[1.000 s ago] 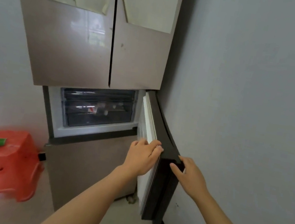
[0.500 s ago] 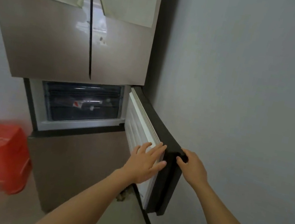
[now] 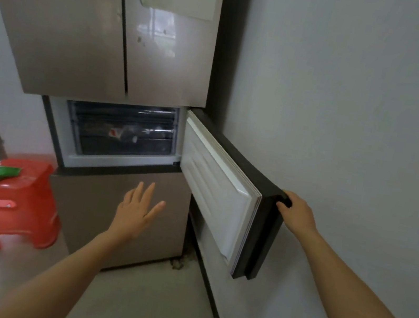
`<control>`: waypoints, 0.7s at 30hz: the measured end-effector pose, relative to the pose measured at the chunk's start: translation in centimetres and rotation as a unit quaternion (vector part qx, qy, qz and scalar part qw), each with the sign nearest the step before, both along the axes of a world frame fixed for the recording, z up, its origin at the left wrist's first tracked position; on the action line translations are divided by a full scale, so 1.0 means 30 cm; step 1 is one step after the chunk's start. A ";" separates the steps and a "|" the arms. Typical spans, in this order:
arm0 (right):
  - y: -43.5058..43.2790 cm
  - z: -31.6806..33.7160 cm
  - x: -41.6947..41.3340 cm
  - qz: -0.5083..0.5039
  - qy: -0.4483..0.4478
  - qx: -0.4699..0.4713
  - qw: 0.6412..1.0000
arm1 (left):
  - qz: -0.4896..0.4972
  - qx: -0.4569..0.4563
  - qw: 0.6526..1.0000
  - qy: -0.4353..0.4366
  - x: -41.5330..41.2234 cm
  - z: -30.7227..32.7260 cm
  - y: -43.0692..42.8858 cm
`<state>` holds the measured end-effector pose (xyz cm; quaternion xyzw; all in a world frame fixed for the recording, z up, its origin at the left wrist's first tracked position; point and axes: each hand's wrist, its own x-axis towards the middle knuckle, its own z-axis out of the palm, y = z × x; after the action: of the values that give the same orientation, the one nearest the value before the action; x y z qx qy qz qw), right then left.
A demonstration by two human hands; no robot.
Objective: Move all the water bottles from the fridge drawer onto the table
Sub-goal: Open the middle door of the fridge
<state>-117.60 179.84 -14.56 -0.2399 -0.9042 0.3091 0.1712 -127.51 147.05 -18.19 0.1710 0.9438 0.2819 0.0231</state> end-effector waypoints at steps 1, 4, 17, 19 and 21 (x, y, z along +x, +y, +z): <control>0.007 -0.002 0.003 -0.003 -0.007 0.010 1.000 | 0.005 -0.001 1.000 0.001 0.002 0.001 -0.010; 0.012 -0.007 0.008 -0.038 -0.051 0.066 0.996 | 0.019 -0.001 1.000 0.005 0.003 0.001 -0.039; -0.280 0.030 -0.055 0.122 -0.024 0.544 0.830 | 0.026 -0.018 0.995 0.090 0.005 0.094 -0.115; -0.307 0.029 -0.073 0.133 -0.016 0.544 0.828 | 0.042 -0.035 0.993 0.102 0.006 0.101 -0.165; -0.331 0.022 -0.094 0.145 -0.009 0.541 0.828 | 0.061 -0.051 0.990 0.112 0.009 0.100 -0.214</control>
<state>-120.41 169.92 -13.90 0.0219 -0.9524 -0.2110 0.2188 -127.26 140.63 -15.19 0.1420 0.9622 0.2134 -0.0918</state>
